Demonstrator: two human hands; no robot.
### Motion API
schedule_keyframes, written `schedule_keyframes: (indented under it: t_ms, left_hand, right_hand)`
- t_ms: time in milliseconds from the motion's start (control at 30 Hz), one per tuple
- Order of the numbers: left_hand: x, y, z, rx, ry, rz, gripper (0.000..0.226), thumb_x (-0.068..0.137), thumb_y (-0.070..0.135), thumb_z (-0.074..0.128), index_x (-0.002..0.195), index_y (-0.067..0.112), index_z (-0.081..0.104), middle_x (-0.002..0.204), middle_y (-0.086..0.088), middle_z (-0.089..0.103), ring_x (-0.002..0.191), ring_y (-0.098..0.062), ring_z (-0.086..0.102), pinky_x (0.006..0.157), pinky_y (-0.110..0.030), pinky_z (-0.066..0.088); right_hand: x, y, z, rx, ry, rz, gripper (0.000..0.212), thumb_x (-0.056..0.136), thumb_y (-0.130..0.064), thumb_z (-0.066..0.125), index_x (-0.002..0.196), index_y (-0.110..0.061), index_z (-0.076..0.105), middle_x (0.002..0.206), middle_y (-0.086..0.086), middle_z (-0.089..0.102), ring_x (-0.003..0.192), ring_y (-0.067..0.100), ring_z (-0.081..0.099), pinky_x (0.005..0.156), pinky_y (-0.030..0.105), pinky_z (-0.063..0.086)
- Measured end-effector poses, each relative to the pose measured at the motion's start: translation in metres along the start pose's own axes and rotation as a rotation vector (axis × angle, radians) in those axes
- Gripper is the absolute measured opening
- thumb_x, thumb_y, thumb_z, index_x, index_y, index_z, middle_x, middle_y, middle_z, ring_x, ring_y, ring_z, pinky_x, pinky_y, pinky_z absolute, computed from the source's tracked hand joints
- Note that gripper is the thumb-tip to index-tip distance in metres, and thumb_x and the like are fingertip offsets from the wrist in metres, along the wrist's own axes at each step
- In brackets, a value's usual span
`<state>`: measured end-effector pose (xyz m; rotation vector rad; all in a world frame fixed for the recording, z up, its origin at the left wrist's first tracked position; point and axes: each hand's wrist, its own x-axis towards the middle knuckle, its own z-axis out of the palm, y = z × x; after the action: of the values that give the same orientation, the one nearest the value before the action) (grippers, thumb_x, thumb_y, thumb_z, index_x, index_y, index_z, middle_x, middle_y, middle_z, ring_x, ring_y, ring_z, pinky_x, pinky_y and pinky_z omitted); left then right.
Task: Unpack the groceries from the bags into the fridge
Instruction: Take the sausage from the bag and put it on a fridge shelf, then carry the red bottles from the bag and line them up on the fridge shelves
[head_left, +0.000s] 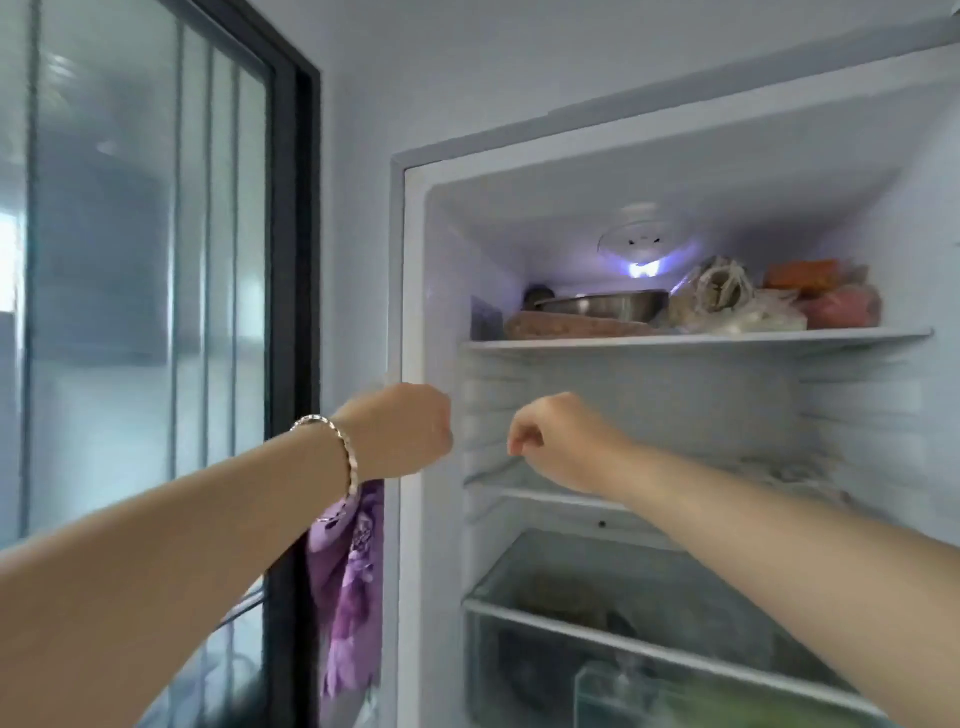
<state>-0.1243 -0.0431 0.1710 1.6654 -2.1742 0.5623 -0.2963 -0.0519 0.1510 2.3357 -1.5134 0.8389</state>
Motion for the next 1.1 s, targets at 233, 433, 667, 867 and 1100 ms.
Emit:
schedule_keyframes:
  t_ms: [233,433,667,867,1100]
  left_hand:
    - [-0.177,-0.045,0.026,0.096,-0.408,-0.412,0.031,0.093,0.030,0.045,0.110,0.011,0.063,0.113,-0.005,0.063,0.105,-0.022,0.060,0.082,-0.027,0.045]
    - [-0.351,-0.083,-0.006,0.189,-0.486,-0.757,0.028,0.093,0.027,0.044,0.109,0.015,0.063,0.114,-0.001,0.063,0.104,-0.021,0.060,0.084,-0.030,0.049]
    - [-0.613,-0.068,-0.090,0.208,-0.442,-1.215,0.024,0.088,0.026,0.045,0.098,0.016,0.064,0.106,-0.003,0.066,0.096,-0.024,0.061,0.072,-0.025,0.041]
    - [-0.823,-0.004,-0.182,0.292,-0.436,-1.514,0.026,0.090,0.030,0.046,0.104,0.016,0.064,0.110,-0.003,0.065,0.105,-0.026,0.060,0.079,-0.028,0.044]
    - [-1.052,0.119,-0.297,0.332,-0.453,-1.925,0.024,0.089,0.026,0.046,0.102,0.015,0.063,0.112,-0.006,0.064,0.103,-0.030,0.060,0.076,-0.030,0.041]
  right_hand:
    - [-0.078,-0.131,0.063,0.051,-0.662,-0.273,0.028,0.090,-0.015,0.054,0.117,-0.009,0.062,0.116,0.011,0.064,0.105,0.026,0.062,0.080,0.026,0.046]
    - [-0.152,-0.276,0.081,0.098,-0.793,-0.626,0.028,0.088,-0.015,0.049,0.110,-0.013,0.066,0.107,0.008,0.068,0.101,0.025,0.064,0.078,0.032,0.050]
    - [-0.317,-0.461,0.045,0.249,-0.795,-1.097,0.028,0.088,-0.017,0.049,0.107,-0.014,0.069,0.111,0.005,0.066,0.104,0.025,0.062,0.088,0.031,0.052]
    - [-0.491,-0.583,-0.018,0.353,-0.786,-1.423,0.029,0.088,-0.019,0.050,0.112,-0.023,0.067,0.118,0.000,0.064,0.106,0.019,0.059,0.075,0.017,0.037]
    - [-0.725,-0.711,-0.112,0.345,-0.893,-1.776,0.030,0.093,-0.016,0.047,0.116,-0.006,0.063,0.117,0.013,0.062,0.110,0.029,0.058,0.088,0.032,0.045]
